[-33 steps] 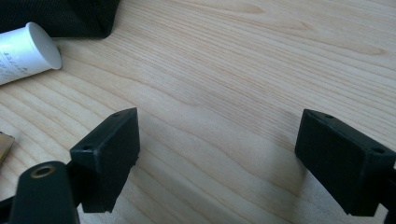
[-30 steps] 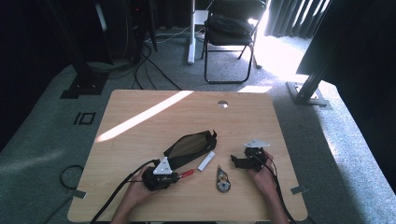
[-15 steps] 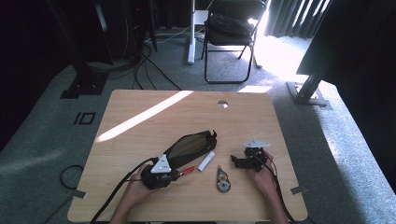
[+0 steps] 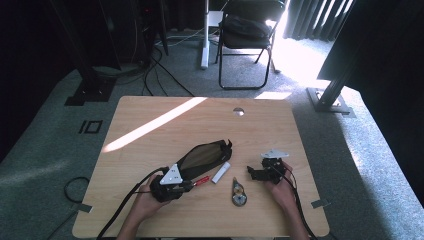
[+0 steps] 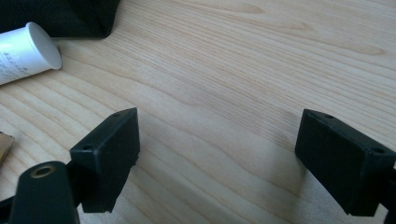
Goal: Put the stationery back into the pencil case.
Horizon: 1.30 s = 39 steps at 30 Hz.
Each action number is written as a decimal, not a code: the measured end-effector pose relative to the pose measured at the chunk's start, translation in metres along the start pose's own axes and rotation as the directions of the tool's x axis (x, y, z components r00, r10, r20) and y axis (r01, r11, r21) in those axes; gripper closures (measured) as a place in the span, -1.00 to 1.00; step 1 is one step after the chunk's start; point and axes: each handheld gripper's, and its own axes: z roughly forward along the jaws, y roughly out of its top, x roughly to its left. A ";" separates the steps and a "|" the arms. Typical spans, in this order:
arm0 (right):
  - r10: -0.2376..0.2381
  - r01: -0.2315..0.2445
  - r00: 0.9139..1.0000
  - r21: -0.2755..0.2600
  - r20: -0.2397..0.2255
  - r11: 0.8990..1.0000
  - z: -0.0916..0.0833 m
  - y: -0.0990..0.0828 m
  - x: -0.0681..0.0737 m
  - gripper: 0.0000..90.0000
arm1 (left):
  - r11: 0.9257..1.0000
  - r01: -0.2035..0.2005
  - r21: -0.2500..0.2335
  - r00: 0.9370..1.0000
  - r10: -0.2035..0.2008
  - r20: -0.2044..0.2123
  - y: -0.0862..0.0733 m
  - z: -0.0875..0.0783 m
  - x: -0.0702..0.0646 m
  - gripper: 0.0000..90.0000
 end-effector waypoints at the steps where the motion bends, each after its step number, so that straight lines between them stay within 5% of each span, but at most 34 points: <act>1: 0.000 0.000 1.000 0.000 0.000 1.000 0.000 0.000 0.000 -0.69 | 1.000 0.000 -0.002 1.000 0.000 -0.001 0.001 -0.001 0.000 0.77; 39: 0.000 0.000 1.000 0.000 0.000 1.000 0.000 0.000 0.000 -0.69 | 0.998 -0.035 -0.056 0.998 0.032 -0.049 0.029 -0.025 0.008 0.77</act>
